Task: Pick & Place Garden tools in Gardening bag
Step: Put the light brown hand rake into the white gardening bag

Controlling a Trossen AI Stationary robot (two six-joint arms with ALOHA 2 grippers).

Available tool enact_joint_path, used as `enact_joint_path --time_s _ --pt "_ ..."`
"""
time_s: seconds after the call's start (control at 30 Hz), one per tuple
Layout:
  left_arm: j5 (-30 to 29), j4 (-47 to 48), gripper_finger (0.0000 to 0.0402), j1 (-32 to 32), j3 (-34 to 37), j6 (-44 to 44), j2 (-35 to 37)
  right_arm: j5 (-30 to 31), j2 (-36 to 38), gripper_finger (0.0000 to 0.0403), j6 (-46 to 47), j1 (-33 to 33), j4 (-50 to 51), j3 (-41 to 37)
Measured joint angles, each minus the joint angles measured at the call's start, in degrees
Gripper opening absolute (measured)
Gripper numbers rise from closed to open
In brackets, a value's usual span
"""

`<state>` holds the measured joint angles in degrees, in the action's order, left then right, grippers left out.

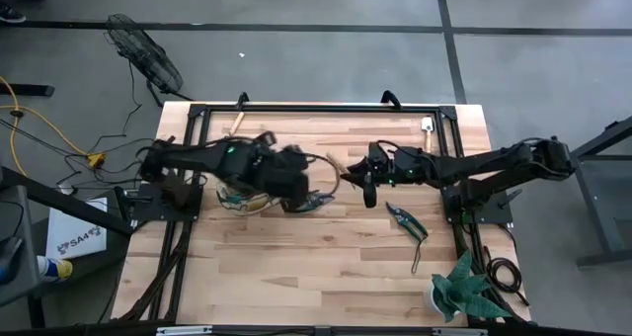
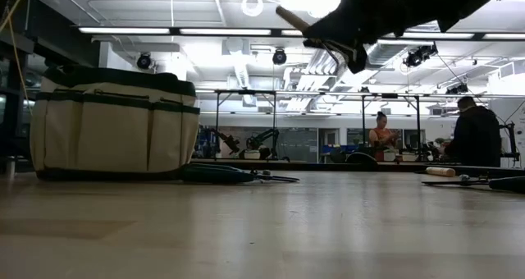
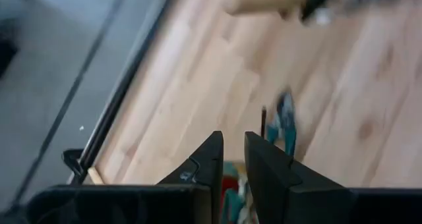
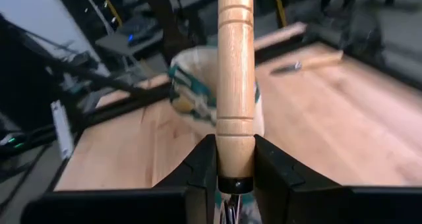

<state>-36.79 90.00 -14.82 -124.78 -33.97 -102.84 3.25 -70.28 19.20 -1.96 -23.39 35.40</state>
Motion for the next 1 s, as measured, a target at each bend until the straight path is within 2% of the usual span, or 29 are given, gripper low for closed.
enact_joint_path --time_s 0.2,0.33,0.47,0.57,0.77,0.9,1.0 --pt "-20.7 0.0 0.0058 -6.1 0.0 -23.9 1.7 10.2 0.0 0.0059 -3.9 2.3 -5.1 0.0" --pt "-23.8 -1.9 0.0058 -7.0 0.0 -29.8 1.1 12.7 0.0 0.0059 -8.1 2.5 -11.6 0.0" --pt "-26.5 -10.1 0.006 -6.8 0.1 -28.3 0.2 13.9 0.0 0.0059 -12.9 2.2 -14.6 1.2" --pt "-26.3 -18.6 0.008 -5.4 0.0 -21.7 -0.4 14.6 0.0 0.0059 -15.8 2.2 -14.4 2.6" --pt "-21.1 -31.1 0.0173 -2.2 0.0 -8.4 -1.4 14.8 -0.2 0.0059 -17.8 2.2 -14.3 4.0" --pt "-18.7 -35.4 0.023 0.3 -0.1 -5.4 -2.7 14.8 -0.3 0.0059 -19.3 2.2 -14.6 4.0" --pt "-17.6 -35.4 0.0253 1.6 0.1 -5.3 -3.8 14.8 -0.3 0.0059 -19.9 2.2 -14.9 4.0"
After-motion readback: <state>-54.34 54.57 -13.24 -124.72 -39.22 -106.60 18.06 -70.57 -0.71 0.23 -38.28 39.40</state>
